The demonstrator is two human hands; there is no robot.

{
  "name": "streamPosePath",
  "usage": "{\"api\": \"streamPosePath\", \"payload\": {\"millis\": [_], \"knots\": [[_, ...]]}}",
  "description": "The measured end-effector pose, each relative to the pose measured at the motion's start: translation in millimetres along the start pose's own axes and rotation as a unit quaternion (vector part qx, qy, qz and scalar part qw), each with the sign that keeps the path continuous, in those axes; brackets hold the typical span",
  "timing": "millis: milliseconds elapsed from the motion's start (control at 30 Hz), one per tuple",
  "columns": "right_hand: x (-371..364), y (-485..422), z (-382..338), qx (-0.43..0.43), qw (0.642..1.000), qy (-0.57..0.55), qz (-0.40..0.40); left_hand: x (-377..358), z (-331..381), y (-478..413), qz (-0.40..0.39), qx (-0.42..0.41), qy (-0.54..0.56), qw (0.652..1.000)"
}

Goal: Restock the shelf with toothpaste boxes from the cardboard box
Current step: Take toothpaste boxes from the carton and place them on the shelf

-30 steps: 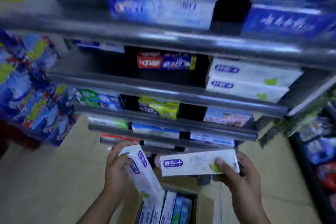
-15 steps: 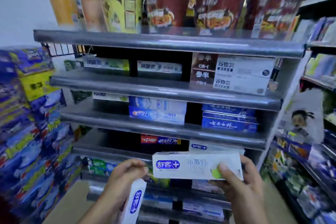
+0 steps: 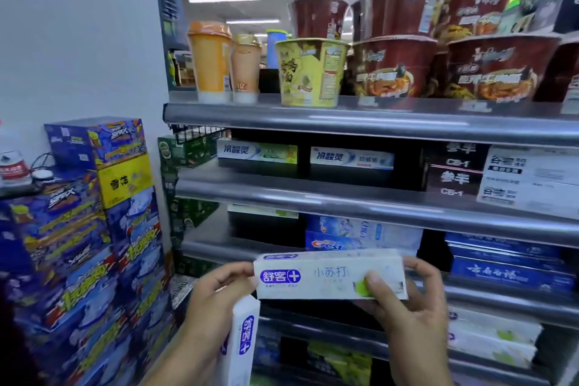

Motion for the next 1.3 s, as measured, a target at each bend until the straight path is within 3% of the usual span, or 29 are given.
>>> {"api": "streamPosePath", "payload": {"millis": [267, 400, 633, 800, 967, 1100, 1200, 1300], "knots": [[-96, 2, 57, 0.014, 0.986, 0.166, 0.021, 66, 7, -95, 0.048, 0.016, -0.010, 0.999], [-136, -11, 75, 0.016, 0.972, 0.234, 0.015, 73, 8, -133, 0.029, 0.015, -0.018, 0.999], [-170, -21, 98, 0.017, 0.948, 0.317, -0.031, 64, 8, -184, 0.009, -0.008, -0.042, 0.999], [-175, -14, 116, 0.013, 0.914, 0.396, -0.083, 65, -8, -194, 0.012, 0.004, -0.116, 0.993], [-176, -11, 103, 0.009, 0.910, 0.409, -0.073, 68, -9, -197, 0.002, 0.026, -0.095, 0.995], [-160, 8, 74, 0.091, 0.929, 0.359, -0.001, 85, 3, -191, 0.078, 0.007, -0.021, 0.997], [-170, 36, 89, 0.034, 0.952, 0.285, -0.103, 88, -7, -180, 0.094, 0.104, 0.066, 0.988], [-182, 76, 128, -0.058, 0.902, 0.324, -0.278, 85, -19, -171, 0.100, 0.206, 0.155, 0.961]]}}
Point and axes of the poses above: each hand's wrist, its own y-axis away from the middle knuckle, its own x-axis out of the back of the hand, z = x × y, the point moved 10 cm from there along -y, towards the middle knuckle, and after that the axes turned 12 degrees about z, right-handed, at the moved point
